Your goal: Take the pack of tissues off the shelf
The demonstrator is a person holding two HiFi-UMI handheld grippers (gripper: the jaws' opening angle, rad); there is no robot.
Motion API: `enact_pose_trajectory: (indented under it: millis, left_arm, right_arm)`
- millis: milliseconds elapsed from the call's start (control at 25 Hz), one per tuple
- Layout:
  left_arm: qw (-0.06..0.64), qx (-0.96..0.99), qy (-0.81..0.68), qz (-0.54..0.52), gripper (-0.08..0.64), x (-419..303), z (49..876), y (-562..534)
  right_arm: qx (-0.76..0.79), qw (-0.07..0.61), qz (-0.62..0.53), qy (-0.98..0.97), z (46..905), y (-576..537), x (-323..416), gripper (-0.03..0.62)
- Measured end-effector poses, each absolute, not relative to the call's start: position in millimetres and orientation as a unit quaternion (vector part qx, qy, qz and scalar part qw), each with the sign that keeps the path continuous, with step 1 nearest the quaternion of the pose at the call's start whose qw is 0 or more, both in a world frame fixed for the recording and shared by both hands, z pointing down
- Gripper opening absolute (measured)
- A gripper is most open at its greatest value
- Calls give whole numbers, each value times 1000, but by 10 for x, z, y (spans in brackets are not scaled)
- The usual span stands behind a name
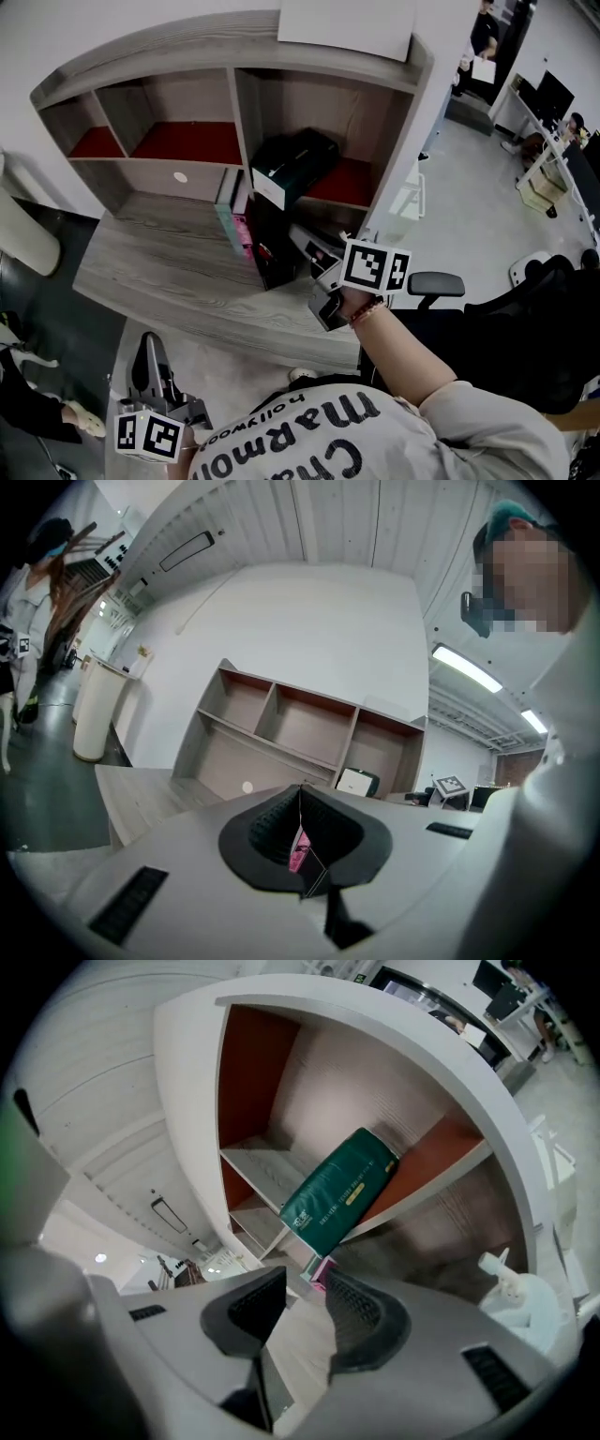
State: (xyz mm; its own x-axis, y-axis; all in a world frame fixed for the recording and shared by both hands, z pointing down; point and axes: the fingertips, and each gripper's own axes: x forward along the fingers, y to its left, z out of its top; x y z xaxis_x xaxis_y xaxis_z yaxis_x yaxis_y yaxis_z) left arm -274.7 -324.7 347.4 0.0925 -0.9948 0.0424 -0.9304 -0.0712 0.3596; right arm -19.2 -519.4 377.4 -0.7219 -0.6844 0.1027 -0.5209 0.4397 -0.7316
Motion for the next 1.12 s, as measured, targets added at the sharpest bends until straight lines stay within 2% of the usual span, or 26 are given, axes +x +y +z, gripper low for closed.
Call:
enact_pose_trajectory:
  millis: [200,280,400,840,1120]
  left_arm:
    - [142,713,-678,-110,17,-2839,3439,-3200]
    - [143,712,-679,-110,17,-2846,3448,-3188]
    - [149,707,-682,-111,17,-2883,3477,-3169]
    - [155,698,-691,-111,17,-3018,3542,-3081]
    - [156,689,-700,-107,17,-3144,3554,-3005]
  right_arm:
    - [-340,159,-420,827,3664,-5309,-281,300]
    - [-344,175,-434,814,3645,-5353,-295,359]
    - [-346,205,-445,800,3594,-5452,-331,413]
    - [-352,313,-532,704,3594,-5751,-396,476]
    - [-350,350,-572,654,3723,-5938,-413,479]
